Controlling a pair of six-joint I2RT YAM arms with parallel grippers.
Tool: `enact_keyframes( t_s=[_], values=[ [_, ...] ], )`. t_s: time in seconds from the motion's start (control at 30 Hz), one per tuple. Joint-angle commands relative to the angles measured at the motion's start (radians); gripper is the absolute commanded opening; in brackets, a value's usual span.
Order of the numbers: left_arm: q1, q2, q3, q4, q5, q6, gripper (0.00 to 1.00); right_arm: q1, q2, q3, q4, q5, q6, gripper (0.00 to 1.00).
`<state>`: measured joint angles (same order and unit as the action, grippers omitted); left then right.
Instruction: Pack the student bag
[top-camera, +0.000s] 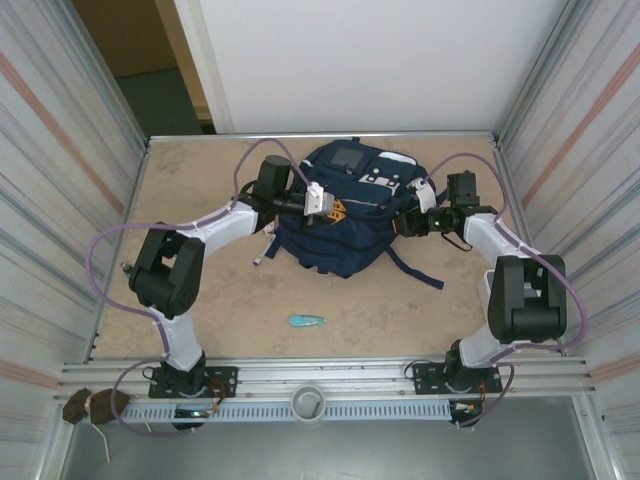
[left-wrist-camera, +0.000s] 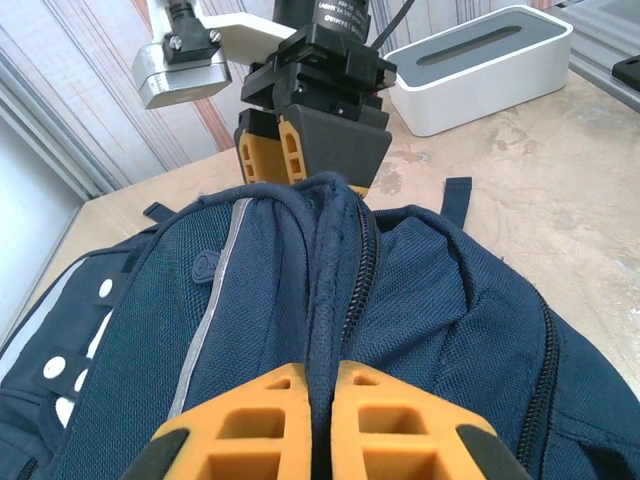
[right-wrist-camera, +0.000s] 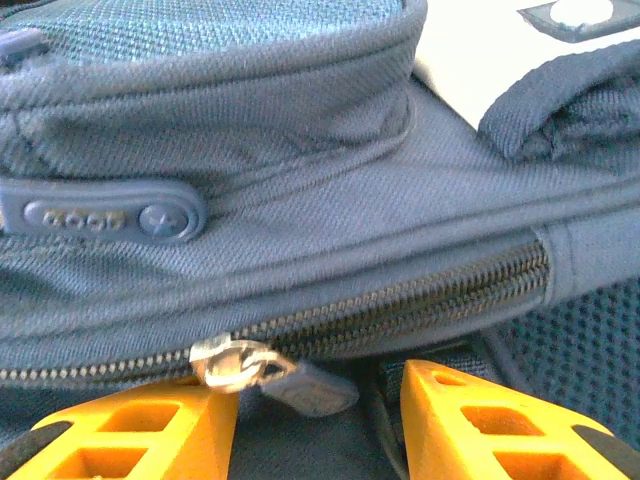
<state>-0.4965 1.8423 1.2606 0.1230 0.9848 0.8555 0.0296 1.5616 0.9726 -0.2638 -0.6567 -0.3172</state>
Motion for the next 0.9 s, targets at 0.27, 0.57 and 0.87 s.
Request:
enact_keyframes(
  t_s=[0.27, 0.57, 0.87],
  values=[
    [0.013, -0.006, 0.053, 0.041, 0.082, -0.03, 0.0, 0.02, 0.017, 0.043, 0.039, 0.082, -0.086, 0.2],
    [0.022, -0.024, 0.028, 0.048, 0.092, -0.026, 0.0, -0.086, 0.038, 0.083, 0.015, 0.325, 0.117, 0.06],
    [0.022, -0.026, 0.02, 0.067, 0.119, -0.042, 0.0, -0.133, 0.083, 0.133, -0.044, 0.442, 0.206, 0.11]
  ],
)
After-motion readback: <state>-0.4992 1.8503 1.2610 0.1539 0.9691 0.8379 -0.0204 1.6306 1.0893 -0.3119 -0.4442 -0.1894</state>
